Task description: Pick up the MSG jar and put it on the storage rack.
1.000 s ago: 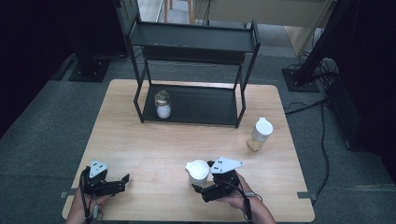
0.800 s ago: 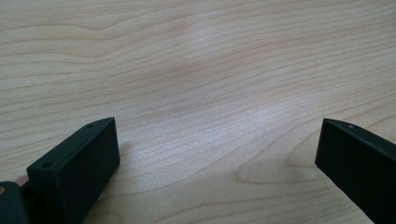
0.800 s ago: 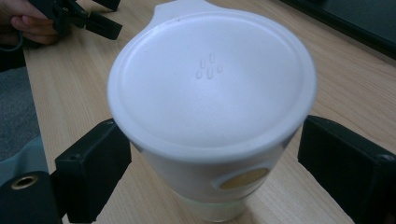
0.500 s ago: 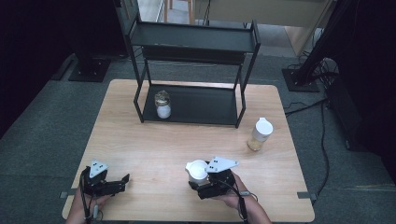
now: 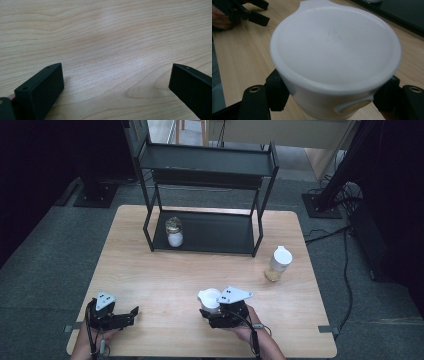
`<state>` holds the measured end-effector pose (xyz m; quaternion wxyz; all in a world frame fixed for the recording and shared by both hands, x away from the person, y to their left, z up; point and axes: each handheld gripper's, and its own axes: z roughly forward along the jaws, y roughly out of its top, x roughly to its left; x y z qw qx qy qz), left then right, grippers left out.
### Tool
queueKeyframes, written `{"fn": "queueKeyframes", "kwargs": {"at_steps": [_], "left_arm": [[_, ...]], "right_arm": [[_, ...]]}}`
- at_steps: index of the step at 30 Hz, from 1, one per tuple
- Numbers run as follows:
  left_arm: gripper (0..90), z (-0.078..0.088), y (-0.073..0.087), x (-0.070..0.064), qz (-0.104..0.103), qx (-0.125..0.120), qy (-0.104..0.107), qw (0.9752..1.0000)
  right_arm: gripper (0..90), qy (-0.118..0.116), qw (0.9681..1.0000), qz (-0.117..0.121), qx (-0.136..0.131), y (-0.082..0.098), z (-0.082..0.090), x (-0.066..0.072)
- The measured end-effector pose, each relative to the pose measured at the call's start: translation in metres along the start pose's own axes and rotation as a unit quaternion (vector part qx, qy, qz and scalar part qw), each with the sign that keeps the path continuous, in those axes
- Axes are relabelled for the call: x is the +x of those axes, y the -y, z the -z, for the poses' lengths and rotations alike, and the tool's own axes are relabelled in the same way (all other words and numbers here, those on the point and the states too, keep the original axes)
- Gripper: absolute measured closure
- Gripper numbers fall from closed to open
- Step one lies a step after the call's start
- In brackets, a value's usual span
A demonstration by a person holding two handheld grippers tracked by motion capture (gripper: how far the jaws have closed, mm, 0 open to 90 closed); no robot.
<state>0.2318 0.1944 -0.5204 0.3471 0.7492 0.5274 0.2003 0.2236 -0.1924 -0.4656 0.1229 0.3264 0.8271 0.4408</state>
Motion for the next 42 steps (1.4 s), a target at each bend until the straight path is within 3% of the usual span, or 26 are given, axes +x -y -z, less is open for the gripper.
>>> {"fn": "queueKeyframes", "kwargs": {"at_steps": [10,24,30,42], "left_arm": [[0.0,0.0,0.0,-0.001,0.0,0.0,0.001,1.0],[0.0,0.0,0.0,-0.001,0.0,0.001,-0.004,1.0],[0.0,0.0,0.0,-0.001,0.0,0.001,-0.003,1.0],[0.0,0.0,0.0,-0.001,-0.001,0.001,0.0,1.0]], "right_arm": [[30.3,0.028,0.9996,-0.006,0.0,-0.009,-0.009,0.006],[30.5,0.058,0.997,-0.051,-0.005,-0.027,-0.033,0.002],[30.5,0.073,0.9958,-0.054,-0.004,-0.036,-0.04,-0.005],[30.5,0.104,0.9919,-0.073,0.001,-0.049,-0.047,-0.033]]}}
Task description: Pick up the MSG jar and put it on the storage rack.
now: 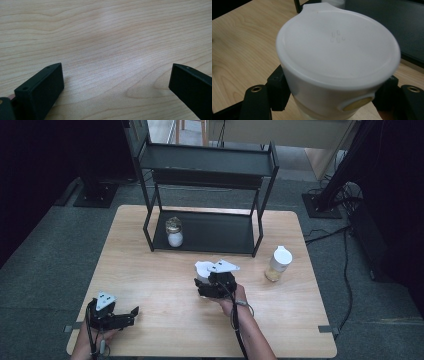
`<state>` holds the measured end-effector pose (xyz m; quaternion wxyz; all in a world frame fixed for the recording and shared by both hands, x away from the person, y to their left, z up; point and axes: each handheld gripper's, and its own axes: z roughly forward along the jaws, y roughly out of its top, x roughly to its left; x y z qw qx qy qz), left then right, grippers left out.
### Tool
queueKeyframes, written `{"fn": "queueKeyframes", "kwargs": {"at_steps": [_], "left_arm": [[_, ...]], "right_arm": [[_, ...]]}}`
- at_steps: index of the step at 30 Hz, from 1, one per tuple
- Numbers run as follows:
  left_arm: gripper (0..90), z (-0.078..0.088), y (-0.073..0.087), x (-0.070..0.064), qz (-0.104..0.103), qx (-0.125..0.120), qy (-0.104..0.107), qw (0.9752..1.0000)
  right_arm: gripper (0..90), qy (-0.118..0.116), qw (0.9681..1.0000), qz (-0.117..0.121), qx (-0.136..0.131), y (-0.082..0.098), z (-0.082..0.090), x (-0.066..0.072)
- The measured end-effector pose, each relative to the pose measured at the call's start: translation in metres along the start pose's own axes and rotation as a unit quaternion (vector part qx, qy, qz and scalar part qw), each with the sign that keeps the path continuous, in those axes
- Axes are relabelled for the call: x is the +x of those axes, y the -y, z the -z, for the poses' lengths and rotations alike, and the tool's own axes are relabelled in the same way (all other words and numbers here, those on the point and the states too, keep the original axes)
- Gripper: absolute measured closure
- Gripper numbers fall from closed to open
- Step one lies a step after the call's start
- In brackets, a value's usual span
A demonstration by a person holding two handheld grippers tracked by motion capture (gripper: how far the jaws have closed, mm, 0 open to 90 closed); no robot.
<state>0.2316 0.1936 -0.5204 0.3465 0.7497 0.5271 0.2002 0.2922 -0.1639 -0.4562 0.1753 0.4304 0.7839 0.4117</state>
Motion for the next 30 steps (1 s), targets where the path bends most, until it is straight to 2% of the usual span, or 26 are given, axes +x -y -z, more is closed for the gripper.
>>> {"fn": "queueKeyframes", "kwargs": {"at_steps": [4,13,30], "left_arm": [[0.0,0.0,0.0,0.0,-0.002,0.0,-0.001,1.0],[0.0,0.0,0.0,-0.001,-0.005,0.001,0.001,1.0],[0.0,0.0,0.0,-0.001,-0.01,0.003,0.003,0.9999]], "right_arm": [[30.5,0.012,0.9999,-0.009,0.003,-0.007,-0.009,-0.009],[30.5,0.027,0.9995,-0.013,0.01,-0.019,-0.021,-0.022],[30.5,0.038,0.9991,-0.011,0.018,-0.039,-0.036,-0.031]]}}
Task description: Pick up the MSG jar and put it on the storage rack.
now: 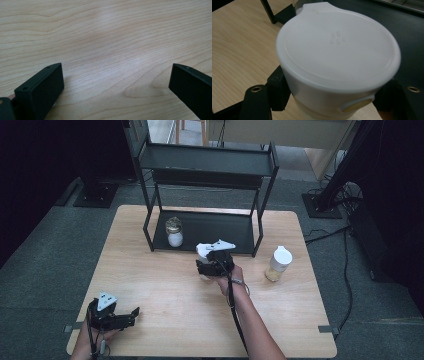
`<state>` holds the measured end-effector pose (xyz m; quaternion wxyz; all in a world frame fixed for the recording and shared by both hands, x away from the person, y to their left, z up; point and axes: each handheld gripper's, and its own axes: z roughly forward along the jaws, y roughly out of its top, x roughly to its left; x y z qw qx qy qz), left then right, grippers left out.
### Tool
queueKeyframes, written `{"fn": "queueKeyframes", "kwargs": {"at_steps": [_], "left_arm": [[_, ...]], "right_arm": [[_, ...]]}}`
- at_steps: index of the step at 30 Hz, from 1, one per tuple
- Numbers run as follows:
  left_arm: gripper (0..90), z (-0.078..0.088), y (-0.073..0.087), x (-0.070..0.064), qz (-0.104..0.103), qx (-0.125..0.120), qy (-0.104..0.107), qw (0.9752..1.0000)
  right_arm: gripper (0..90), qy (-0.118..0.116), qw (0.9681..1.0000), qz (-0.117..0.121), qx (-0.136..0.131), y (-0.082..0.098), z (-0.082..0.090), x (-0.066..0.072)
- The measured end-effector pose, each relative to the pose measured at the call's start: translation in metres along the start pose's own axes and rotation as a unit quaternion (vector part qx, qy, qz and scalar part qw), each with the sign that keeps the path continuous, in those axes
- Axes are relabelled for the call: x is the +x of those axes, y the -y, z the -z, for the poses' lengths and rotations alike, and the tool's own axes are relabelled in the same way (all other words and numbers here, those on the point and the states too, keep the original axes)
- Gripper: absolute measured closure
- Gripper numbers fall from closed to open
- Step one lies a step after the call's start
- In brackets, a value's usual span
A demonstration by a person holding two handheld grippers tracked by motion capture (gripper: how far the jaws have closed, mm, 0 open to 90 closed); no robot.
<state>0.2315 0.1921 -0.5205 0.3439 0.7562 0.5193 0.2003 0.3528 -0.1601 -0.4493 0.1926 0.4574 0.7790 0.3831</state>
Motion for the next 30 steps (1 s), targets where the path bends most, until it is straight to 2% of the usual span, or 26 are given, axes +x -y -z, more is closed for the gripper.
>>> {"fn": "queueKeyframes", "kwargs": {"at_steps": [6,18,30], "left_arm": [[0.0,0.0,0.0,0.0,0.001,-0.001,0.001,1.0],[0.0,0.0,0.0,-0.001,-0.003,0.0,0.001,1.0],[0.0,-0.001,0.0,-0.001,-0.003,0.001,0.0,1.0]], "right_arm": [[30.5,0.004,1.0,-0.008,0.0,-0.007,-0.006,-0.004],[30.5,0.019,0.9997,-0.009,0.01,-0.018,-0.022,-0.012],[30.5,0.024,0.9995,-0.018,0.013,-0.025,-0.029,-0.02]]}}
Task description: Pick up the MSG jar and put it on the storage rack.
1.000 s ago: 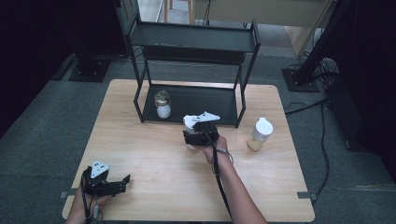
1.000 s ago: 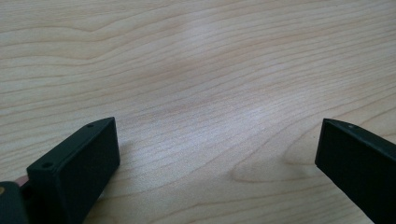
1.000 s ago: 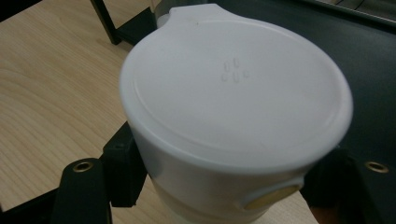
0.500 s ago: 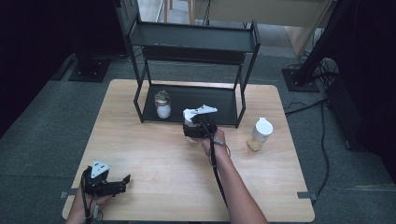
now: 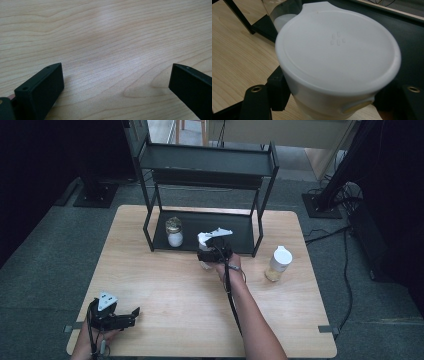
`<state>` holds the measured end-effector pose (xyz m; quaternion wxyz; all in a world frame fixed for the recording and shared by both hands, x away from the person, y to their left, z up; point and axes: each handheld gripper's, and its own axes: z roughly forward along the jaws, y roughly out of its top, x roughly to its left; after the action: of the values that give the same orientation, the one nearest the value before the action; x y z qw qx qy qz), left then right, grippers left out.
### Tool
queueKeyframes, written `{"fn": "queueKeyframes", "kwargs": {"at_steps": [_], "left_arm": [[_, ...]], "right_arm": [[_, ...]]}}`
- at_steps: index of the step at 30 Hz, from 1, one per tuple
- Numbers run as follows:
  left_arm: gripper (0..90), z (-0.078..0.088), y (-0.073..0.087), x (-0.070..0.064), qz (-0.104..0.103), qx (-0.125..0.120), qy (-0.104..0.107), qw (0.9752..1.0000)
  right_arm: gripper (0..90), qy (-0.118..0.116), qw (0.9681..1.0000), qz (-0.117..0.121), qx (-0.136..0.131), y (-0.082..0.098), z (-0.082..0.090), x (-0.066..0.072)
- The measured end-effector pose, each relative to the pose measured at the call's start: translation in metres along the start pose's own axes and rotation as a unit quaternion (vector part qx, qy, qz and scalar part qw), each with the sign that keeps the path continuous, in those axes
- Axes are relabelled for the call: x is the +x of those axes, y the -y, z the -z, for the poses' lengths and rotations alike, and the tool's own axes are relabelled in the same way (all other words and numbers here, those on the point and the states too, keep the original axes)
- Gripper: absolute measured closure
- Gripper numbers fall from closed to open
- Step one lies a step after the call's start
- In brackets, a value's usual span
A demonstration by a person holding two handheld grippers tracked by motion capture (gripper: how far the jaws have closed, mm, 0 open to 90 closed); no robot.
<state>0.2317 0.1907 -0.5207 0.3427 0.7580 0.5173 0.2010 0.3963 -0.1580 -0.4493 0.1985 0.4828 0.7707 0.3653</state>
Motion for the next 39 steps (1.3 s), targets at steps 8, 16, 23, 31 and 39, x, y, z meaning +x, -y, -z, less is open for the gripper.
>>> {"fn": "queueKeyframes", "kwargs": {"at_steps": [8,16,23,31,39], "left_arm": [[0.0,0.0,0.0,0.0,-0.002,0.001,0.001,1.0],[0.0,0.0,0.0,0.0,-0.003,0.001,0.0,1.0],[0.0,0.0,0.0,0.0,-0.003,0.001,0.0,1.0],[0.0,0.0,0.0,0.0,-0.003,0.001,0.001,1.0],[0.0,0.0,0.0,0.0,-0.003,0.001,0.001,1.0]], "right_arm": [[30.5,0.0,1.0,0.0,0.0,-0.006,-0.002,-0.002],[30.5,0.001,1.0,0.006,0.006,-0.015,-0.005,-0.003],[30.5,0.001,1.0,0.005,0.008,-0.028,-0.006,-0.01],[30.5,0.009,0.9999,0.004,0.007,-0.041,-0.013,-0.015],[30.5,0.014,0.9998,0.001,0.014,-0.046,-0.028,-0.02]]}}
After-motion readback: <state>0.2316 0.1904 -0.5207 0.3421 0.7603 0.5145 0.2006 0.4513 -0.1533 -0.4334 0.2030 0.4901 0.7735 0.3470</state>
